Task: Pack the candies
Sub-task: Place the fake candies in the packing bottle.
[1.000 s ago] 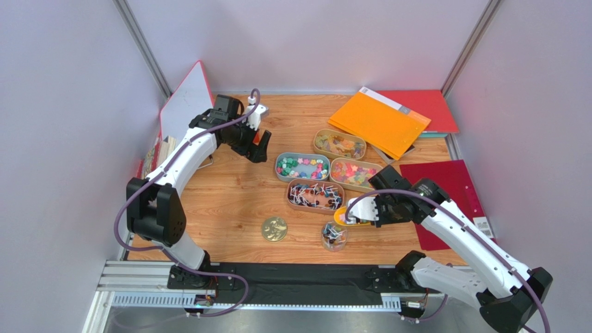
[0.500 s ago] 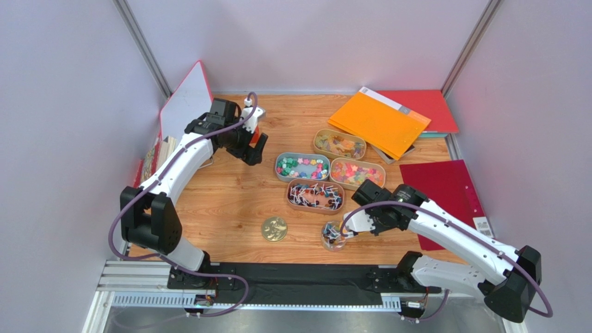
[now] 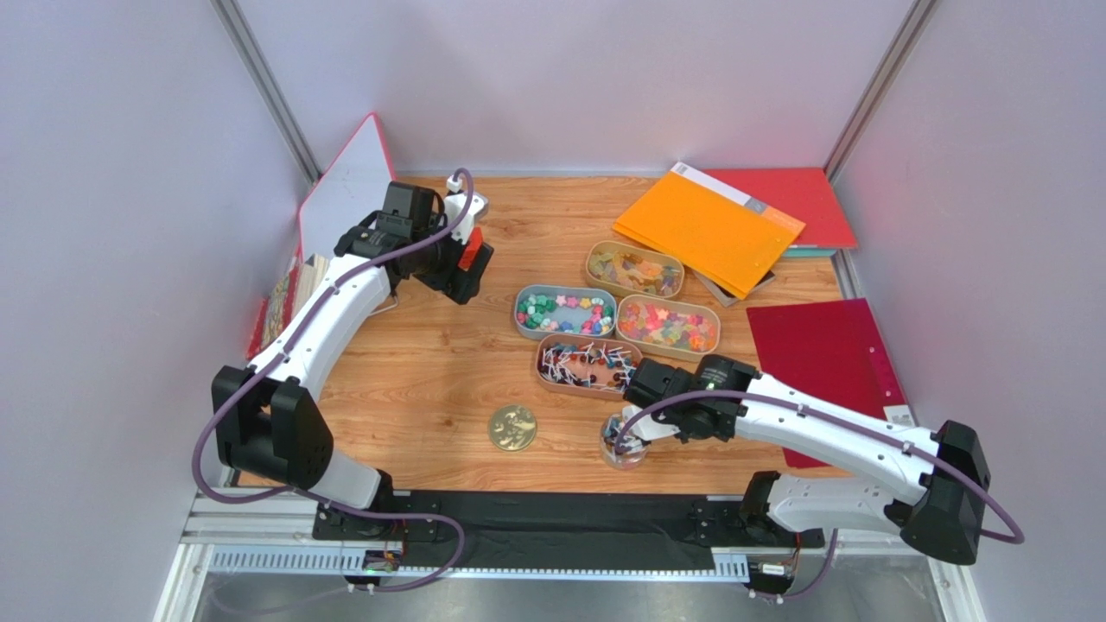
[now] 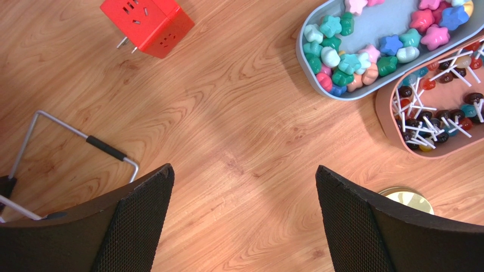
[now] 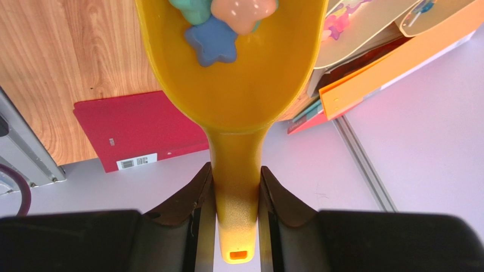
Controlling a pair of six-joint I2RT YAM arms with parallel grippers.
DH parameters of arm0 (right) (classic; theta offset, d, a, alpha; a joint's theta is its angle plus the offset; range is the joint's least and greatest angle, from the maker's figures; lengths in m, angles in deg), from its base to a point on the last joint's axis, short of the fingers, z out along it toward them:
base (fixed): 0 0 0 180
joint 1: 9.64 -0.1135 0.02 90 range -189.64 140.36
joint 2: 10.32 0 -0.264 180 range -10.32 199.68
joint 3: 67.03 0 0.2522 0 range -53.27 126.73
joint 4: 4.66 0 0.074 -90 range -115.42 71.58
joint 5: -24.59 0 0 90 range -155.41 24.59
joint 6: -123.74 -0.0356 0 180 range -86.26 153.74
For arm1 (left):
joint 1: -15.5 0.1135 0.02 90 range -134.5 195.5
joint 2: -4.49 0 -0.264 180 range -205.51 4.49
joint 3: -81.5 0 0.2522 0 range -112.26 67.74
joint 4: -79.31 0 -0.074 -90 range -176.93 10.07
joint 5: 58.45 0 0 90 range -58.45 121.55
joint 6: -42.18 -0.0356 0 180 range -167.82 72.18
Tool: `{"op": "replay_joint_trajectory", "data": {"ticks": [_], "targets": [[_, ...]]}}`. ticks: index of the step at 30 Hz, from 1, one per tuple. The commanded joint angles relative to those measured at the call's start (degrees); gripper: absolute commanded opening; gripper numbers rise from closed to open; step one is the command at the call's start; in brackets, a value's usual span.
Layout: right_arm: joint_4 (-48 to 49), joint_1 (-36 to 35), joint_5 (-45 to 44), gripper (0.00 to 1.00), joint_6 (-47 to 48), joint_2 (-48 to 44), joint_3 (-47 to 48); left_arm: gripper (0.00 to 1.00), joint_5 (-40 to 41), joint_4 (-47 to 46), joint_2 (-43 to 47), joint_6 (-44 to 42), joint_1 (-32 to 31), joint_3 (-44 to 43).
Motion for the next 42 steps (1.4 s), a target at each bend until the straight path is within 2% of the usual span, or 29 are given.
{"op": "replay_joint_trajectory", "data": {"ticks": [1,14,23,32,39,42], "targets": [[-14.17,-2.37,-7.01,0.00,-5.61,2.74,1.39,1.00,0.85,-1.09,2.66,-0.37,0.15,0.51],[-18.48,-5.10,-9.91,0.00,-9.49,3.89,-0.46,1.00,-0.38,-1.44,4.68,0.42,0.15,0.34],[-18.66,-5.10,-14.04,0.00,-7.55,0.64,-2.92,1.00,0.06,-1.88,4.68,0.95,0.15,-1.07],[-18.66,-5.18,-17.91,0.00,-1.75,-2.00,-4.94,1.00,0.68,-1.53,5.56,0.95,0.15,-1.33],[-18.57,-5.18,-15.89,0.00,-2.71,-1.21,-4.76,1.00,1.38,-1.09,6.00,0.60,0.15,-1.51],[-18.57,-5.10,-13.87,0.00,-6.22,-0.86,-4.16,1.00,1.56,-0.57,6.00,0.33,0.15,-1.77]]}}
